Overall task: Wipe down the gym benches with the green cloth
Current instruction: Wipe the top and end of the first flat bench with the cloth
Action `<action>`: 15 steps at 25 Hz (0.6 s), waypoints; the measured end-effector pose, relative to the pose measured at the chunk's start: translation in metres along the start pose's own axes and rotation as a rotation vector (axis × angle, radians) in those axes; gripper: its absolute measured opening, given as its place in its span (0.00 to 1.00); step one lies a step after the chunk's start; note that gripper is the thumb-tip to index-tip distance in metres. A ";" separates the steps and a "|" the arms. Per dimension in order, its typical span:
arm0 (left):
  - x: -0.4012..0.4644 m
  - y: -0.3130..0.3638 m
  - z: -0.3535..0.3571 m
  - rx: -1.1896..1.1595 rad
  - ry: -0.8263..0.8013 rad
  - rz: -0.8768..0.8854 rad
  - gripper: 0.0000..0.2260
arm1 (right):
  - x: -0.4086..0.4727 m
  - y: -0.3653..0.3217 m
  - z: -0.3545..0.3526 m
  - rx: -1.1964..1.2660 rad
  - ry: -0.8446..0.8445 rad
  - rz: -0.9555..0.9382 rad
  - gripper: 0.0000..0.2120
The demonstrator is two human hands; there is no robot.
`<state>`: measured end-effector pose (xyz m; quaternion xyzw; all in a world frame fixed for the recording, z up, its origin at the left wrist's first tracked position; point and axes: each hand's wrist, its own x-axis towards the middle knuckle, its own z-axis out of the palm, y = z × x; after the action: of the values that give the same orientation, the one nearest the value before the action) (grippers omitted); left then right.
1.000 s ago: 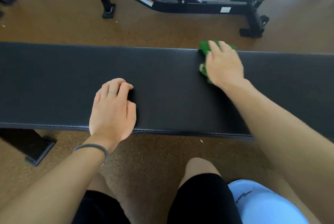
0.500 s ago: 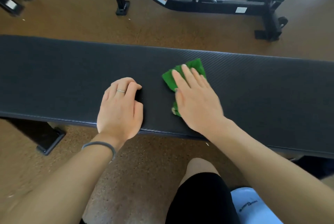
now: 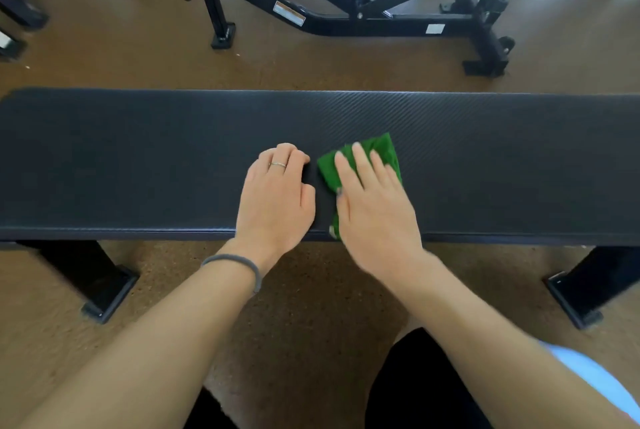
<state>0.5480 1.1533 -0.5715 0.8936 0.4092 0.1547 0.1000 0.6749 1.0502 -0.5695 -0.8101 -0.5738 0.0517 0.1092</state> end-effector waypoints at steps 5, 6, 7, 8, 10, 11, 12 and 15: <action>-0.003 -0.105 -0.040 0.175 0.031 -0.015 0.12 | 0.028 -0.017 0.011 -0.040 0.015 0.023 0.25; -0.005 -0.120 -0.042 0.150 0.012 -0.053 0.11 | 0.052 -0.019 0.010 -0.041 0.009 0.058 0.25; -0.009 -0.128 -0.040 0.124 -0.010 -0.060 0.10 | 0.069 -0.023 0.008 -0.034 -0.004 0.109 0.26; -0.013 -0.130 -0.037 0.115 -0.020 -0.045 0.11 | 0.078 -0.033 0.009 -0.033 -0.012 0.165 0.27; -0.017 -0.132 -0.033 0.134 -0.020 0.002 0.12 | 0.064 -0.066 0.018 -0.079 0.003 0.187 0.30; -0.017 -0.132 -0.033 0.138 -0.021 0.013 0.12 | 0.044 -0.085 0.024 -0.099 0.013 0.148 0.31; -0.016 -0.133 -0.034 0.139 -0.026 0.017 0.12 | 0.021 -0.101 0.029 -0.088 0.030 0.104 0.30; -0.016 -0.138 -0.034 0.136 -0.044 0.037 0.13 | 0.004 -0.114 0.031 -0.036 0.022 0.027 0.26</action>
<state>0.4295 1.2320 -0.5848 0.9089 0.4001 0.1087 0.0450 0.5657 1.0939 -0.5721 -0.8202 -0.5622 0.0338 0.1001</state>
